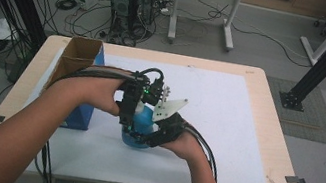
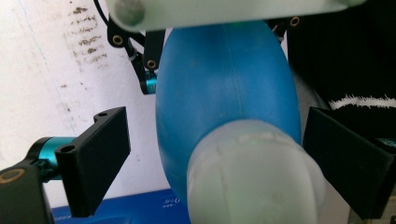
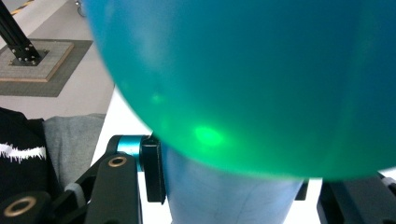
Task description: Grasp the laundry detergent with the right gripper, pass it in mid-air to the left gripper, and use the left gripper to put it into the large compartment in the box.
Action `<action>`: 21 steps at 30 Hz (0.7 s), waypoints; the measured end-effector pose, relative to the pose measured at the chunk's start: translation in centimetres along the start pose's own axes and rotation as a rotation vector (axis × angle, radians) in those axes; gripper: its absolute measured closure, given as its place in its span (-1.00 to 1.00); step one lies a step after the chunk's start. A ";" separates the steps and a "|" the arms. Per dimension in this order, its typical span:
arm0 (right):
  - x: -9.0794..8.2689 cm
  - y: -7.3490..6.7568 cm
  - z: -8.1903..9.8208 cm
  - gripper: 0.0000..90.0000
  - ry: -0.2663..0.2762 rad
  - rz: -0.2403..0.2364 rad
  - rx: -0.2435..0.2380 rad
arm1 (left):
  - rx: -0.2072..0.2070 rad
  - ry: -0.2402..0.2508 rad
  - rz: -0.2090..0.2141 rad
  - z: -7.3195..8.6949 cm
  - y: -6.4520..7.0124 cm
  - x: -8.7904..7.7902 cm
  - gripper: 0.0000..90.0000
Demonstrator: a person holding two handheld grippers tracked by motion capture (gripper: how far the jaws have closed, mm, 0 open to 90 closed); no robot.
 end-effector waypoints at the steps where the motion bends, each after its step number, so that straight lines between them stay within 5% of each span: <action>1: 0.0 -0.1 0.0 0.01 0.000 -0.006 0.005 | -0.026 0.006 0.007 0.0 0.3 0.1 -0.82; 17: 0.1 0.2 -0.2 0.02 0.015 0.002 -0.023 | -0.011 -0.044 -0.005 -0.4 0.2 0.5 -0.82; 21: -0.1 -0.3 -0.3 0.02 -0.006 -0.018 0.020 | -0.015 -0.048 0.006 -0.4 0.1 0.7 -0.82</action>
Point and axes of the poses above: each handheld gripper's, and its own axes: x roughly forward along the jaws, z roughly out of its underside, y roughly to its right, the point moved 5 cm from there along x, roughly forward along the jaws, and after that the axes turned 12 degrees about z, right-handed, at the moved point
